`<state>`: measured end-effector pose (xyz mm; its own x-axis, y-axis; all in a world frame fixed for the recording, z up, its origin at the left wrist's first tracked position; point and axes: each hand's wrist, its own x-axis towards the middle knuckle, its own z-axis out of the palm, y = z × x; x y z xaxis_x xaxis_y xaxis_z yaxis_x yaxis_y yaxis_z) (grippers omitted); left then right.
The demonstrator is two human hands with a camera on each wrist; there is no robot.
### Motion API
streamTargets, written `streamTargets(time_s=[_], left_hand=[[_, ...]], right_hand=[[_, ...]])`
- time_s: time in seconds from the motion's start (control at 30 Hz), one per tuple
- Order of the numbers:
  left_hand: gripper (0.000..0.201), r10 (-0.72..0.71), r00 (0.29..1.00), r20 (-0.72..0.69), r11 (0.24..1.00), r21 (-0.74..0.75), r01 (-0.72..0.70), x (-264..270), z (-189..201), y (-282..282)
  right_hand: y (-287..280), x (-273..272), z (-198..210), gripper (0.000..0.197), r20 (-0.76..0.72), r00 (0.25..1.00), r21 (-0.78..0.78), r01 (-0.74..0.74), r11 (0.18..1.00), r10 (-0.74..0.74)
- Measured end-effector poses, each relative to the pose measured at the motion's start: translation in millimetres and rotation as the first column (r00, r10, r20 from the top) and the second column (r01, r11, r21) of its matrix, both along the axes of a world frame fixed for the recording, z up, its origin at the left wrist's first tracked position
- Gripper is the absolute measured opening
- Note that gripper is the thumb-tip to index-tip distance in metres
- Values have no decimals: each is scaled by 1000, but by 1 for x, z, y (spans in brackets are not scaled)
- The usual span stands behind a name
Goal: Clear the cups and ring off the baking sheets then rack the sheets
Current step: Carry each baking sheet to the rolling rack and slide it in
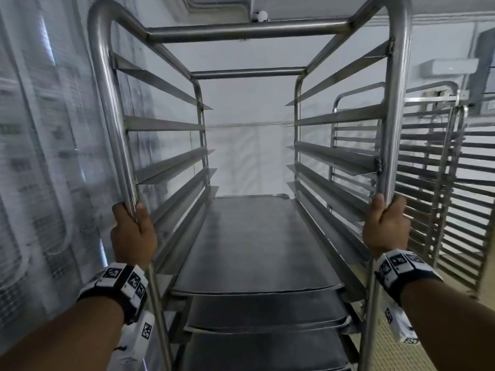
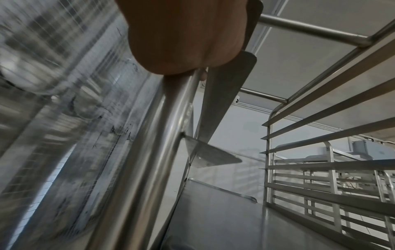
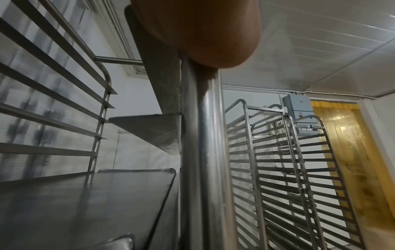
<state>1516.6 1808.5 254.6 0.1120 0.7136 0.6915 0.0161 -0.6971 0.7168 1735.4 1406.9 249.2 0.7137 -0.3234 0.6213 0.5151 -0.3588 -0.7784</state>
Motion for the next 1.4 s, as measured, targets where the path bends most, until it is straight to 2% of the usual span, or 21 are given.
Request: streamTargets(time_s=[0.2,0.4,0.53,0.67,0.77,1.1,1.4], left_hand=[[47,-7,1000,9,1000,2,7,77,-8,35],[51,13,1000,24,1000,5,-13,164,-18,69],[57,21,999,34,1000,8,-22,218,-21,91],[50,37,999,20,999,4,-37,269,-24,116],[54,63,998,13,998,12,-63,309,-24,140],[52,0,1000,16,1000,-22,0,451,-22,218],[46,6,1000,19,1000,-4,-6,553,-26,278]], right_hand=[[37,90,-8,56,20,1000,-55,18,998,-17],[70,167,1,33,-8,1000,-44,-9,999,9],[91,218,3,42,-28,1000,-59,-14,998,13],[119,275,-2,37,-44,999,-71,-31,997,28],[144,315,-2,32,-50,999,-75,-19,997,15],[219,443,0,40,-106,994,-50,-23,998,18],[273,537,-2,42,-93,996,-75,5,997,-12]])
